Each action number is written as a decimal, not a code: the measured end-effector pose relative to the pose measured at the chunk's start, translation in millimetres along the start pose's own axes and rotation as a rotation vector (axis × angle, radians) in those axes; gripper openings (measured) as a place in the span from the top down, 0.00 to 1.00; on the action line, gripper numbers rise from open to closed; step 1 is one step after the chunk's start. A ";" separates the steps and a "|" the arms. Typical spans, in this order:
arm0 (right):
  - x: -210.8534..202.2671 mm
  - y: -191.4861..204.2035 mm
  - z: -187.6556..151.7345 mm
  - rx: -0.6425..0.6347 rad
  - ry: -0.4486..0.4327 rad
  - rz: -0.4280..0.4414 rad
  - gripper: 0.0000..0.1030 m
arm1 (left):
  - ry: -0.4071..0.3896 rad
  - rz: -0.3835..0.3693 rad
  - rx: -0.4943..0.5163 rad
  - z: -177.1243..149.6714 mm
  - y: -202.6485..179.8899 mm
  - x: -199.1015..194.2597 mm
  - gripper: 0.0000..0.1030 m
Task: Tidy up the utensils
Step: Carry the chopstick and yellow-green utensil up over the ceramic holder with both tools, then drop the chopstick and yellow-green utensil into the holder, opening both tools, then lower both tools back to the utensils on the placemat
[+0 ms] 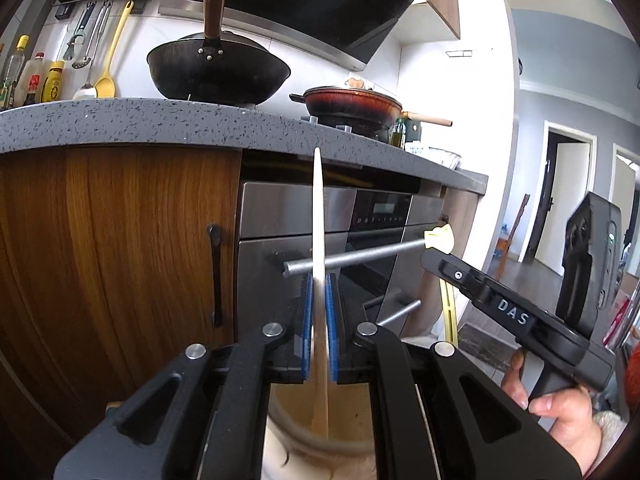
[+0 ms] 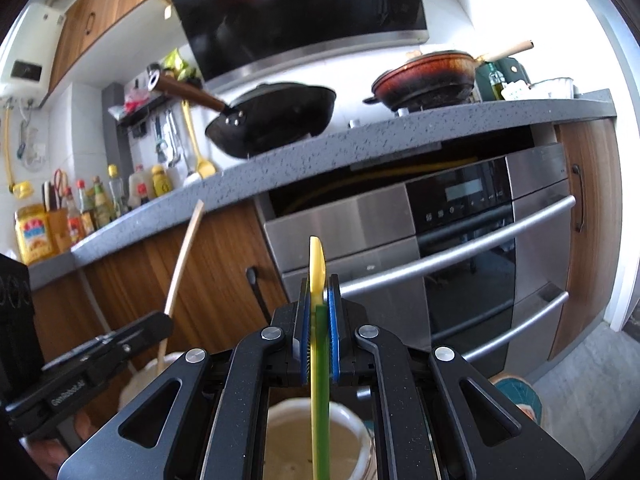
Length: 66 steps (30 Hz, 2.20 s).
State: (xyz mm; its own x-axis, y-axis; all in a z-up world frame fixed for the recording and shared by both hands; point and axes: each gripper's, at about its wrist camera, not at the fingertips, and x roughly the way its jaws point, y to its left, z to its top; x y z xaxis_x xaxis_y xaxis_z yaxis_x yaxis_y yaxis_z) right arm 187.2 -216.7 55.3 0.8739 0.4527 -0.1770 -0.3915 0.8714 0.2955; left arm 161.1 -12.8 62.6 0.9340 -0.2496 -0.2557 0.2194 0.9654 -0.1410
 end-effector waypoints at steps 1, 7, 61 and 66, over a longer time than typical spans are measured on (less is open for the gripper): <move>-0.2 1.2 -1.1 -0.004 0.006 0.001 0.91 | 0.000 0.006 0.005 -2.8 0.3 -3.5 0.94; -11.4 5.8 -13.4 -0.051 0.091 -0.024 0.91 | 0.029 0.017 0.025 -12.5 0.6 -17.9 0.94; -150.5 4.4 -77.8 -0.039 0.088 -0.182 0.05 | 0.103 0.191 0.013 -82.3 6.5 -140.6 0.05; -149.1 5.3 -79.8 -0.051 0.106 -0.173 0.05 | 0.225 0.204 0.023 -98.9 7.8 -137.6 0.05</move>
State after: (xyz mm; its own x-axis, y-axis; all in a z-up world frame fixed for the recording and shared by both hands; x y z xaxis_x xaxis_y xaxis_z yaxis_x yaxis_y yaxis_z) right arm 31.8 -264.5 8.3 0.8952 0.3105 -0.3196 -0.2548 0.9451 0.2045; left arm 6.3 21.6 2.1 0.8739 -0.0587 -0.4826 0.0429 0.9981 -0.0436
